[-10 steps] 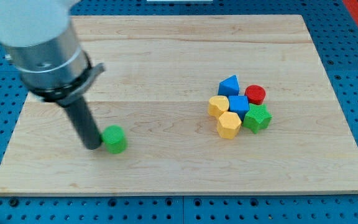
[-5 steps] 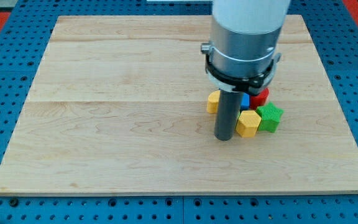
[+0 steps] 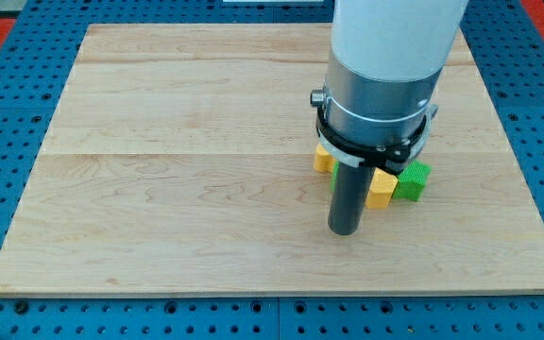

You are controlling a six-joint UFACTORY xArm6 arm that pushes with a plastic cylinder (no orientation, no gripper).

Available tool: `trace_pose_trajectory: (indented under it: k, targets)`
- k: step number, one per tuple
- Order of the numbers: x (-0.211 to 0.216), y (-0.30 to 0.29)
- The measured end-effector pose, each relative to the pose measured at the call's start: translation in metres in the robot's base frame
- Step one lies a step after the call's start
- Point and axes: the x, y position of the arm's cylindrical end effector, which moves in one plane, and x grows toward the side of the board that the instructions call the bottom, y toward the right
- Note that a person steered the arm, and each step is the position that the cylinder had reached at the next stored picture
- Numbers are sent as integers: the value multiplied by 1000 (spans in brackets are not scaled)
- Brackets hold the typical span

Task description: Push the green circle into a group of blocks

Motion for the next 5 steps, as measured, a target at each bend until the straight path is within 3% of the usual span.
trace_pose_trajectory:
  k: [3, 4, 5]
  targets:
    - [-52, 47]
    - [-26, 46]
    - [-1, 94]
